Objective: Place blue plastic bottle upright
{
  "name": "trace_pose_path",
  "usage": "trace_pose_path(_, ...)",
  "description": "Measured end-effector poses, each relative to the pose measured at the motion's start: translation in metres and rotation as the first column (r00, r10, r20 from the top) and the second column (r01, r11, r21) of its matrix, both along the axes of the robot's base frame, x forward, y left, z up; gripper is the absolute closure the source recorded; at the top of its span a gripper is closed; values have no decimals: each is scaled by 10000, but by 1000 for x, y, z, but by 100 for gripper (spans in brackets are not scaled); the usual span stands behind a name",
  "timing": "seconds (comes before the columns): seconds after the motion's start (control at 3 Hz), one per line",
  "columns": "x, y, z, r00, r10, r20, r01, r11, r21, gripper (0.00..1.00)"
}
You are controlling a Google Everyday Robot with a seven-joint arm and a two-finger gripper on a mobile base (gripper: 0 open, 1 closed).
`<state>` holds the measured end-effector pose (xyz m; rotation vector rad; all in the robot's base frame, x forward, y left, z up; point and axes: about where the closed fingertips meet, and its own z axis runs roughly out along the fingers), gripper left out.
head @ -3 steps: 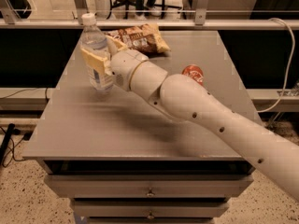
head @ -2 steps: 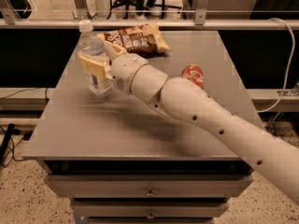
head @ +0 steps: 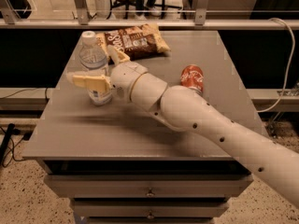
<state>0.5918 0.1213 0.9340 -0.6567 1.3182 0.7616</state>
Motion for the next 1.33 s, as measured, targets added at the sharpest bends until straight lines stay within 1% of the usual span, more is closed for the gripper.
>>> trace_pose_path(0.33, -11, -17, -9, 9984, -449, -347, 444, 9989, -153, 0)
trace_pose_path(0.67, -20, -37, -11, 9948, -878, -524, 857, 9955, -416, 0)
trace_pose_path(1.0, -39, -74, -6, 9859, -1348, -996, 1260, 9880, -896, 0)
trace_pose_path(1.33, -47, -110, -4, 9773, -1869, -999, 1744, 9771, -1219, 0)
